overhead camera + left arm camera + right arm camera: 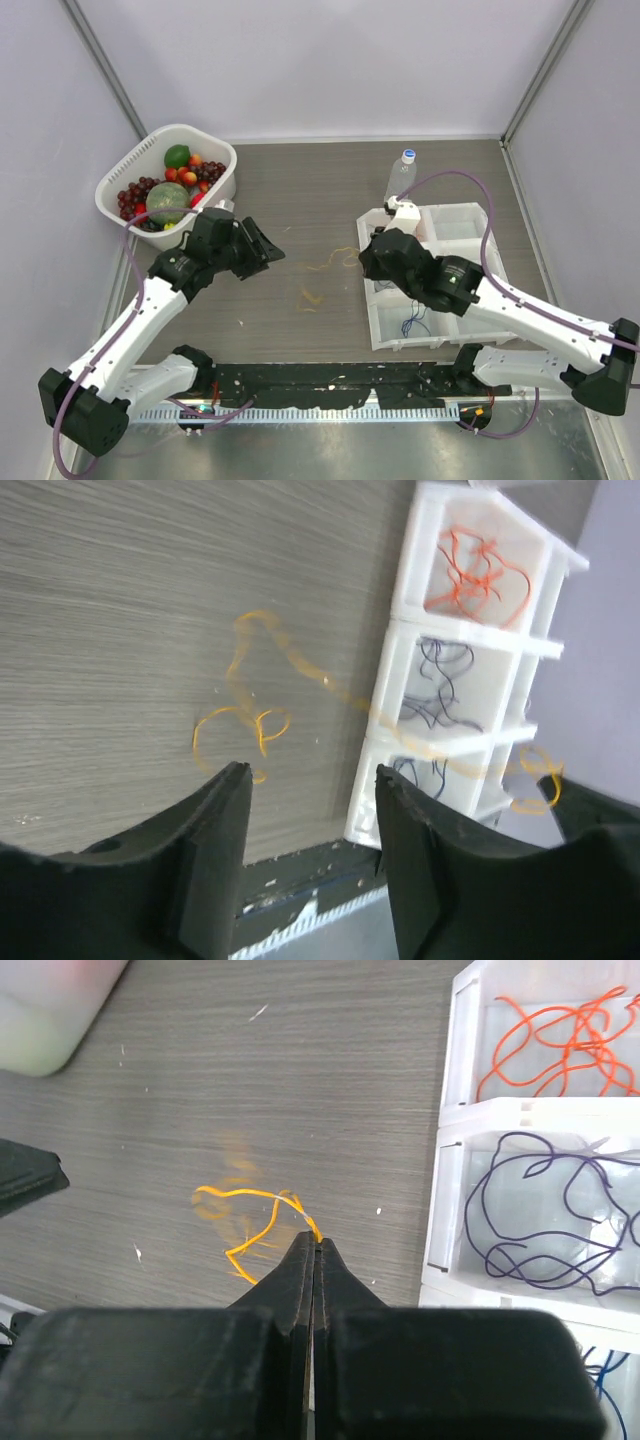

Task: Untangle the cables

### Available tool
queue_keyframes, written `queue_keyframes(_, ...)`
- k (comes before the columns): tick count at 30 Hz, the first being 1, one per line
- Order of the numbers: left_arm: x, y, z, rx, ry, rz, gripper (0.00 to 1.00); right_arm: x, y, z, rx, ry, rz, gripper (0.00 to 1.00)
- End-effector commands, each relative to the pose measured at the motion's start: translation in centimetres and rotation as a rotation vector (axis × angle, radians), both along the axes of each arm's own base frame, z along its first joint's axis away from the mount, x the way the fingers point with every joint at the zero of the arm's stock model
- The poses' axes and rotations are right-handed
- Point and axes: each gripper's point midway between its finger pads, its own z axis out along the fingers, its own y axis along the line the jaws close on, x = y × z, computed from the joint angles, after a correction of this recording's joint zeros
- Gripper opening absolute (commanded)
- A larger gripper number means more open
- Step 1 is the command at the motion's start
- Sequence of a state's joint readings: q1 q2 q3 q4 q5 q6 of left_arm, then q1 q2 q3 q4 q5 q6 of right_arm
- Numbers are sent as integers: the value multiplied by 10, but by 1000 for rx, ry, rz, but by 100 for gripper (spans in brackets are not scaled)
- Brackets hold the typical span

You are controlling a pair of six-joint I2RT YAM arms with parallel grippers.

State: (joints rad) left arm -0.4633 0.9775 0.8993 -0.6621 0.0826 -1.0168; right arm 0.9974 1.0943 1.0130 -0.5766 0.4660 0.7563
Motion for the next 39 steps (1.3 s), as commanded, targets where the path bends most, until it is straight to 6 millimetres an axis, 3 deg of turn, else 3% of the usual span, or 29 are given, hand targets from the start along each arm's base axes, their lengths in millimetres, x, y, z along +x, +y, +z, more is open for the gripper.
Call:
queue_keyframes(1, -1, -27, 36, -117, -85, -153, 61, 8, -30, 29, 48, -100, -128, 1)
queue_keyframes(5, -8, -27, 36, -101, -80, -191, 70, 8, -73, 59, 27, -203, -245, 1)
queue_keyframes(10, -14, -26, 27, -92, -48, -208, 71, -3, -153, 110, 28, -350, -470, 1)
queue_keyframes(15, -13, -28, 32, -96, -61, -215, 71, -26, -226, 157, 128, -473, -670, 1)
queue_keyframes(21, -10, -31, 36, -106, -62, -221, 71, -52, -287, 182, 202, -542, -825, 1)
queue_keyframes(25, -9, -33, 37, -112, -64, -225, 72, -62, -303, 172, 222, -536, -850, 1)
queue_keyframes(29, -9, -34, 37, -121, -59, -225, 72, -67, -305, 141, 250, -480, -858, 1)
queue_keyframes(39, -7, -39, 38, -142, -44, -229, 72, -59, -255, 49, 411, -259, -831, 1)
